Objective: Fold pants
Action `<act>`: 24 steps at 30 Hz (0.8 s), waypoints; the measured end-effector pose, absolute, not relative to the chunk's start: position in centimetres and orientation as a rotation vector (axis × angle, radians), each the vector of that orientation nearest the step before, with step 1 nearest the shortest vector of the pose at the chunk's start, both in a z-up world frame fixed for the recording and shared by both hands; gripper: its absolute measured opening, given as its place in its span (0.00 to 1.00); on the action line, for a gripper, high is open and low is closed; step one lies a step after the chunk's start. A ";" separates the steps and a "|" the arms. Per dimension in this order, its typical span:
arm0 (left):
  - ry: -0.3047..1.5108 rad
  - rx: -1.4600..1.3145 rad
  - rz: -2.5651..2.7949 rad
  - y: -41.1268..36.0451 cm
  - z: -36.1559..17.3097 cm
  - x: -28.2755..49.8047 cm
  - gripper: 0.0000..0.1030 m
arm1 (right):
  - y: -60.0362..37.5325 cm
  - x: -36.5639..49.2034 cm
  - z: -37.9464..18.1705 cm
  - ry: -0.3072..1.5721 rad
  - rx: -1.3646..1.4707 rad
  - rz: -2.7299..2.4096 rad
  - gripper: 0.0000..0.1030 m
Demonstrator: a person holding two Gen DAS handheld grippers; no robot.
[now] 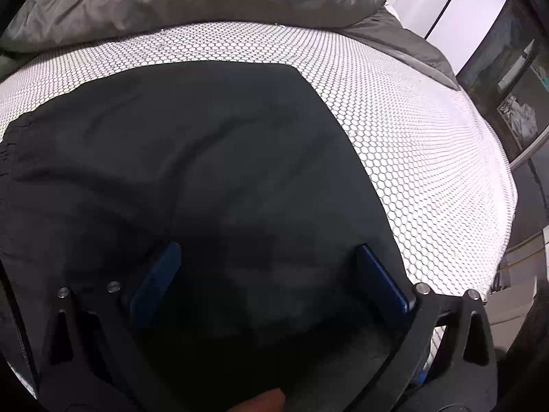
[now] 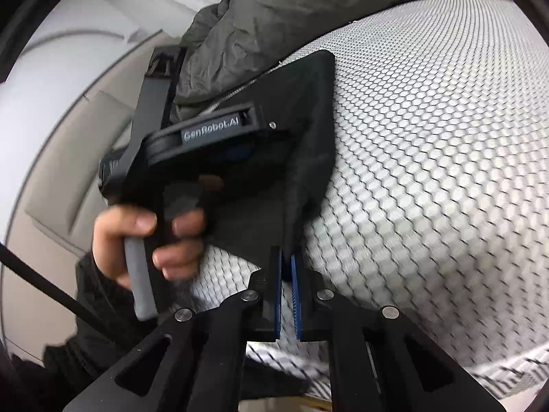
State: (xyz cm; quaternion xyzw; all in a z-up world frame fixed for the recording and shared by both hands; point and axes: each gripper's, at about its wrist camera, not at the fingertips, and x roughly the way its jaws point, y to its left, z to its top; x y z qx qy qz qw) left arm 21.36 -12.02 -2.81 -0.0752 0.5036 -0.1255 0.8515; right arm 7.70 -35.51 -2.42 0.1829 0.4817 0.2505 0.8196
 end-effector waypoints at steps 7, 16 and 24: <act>0.926 -0.250 -0.190 -5.9 1.0 17.4 0.99 | -35.5 11.4 2.9 0.804 0.264 0.407 0.76; 0.712 -0.605 0.286 16.9 1.4 7.1 0.99 | -29.9 16.8 0.6 0.828 0.222 0.429 0.85; 0.677 -0.969 0.396 28.0 -3.4 5.8 0.86 | -28.5 15.5 0.9 0.837 0.187 0.421 0.85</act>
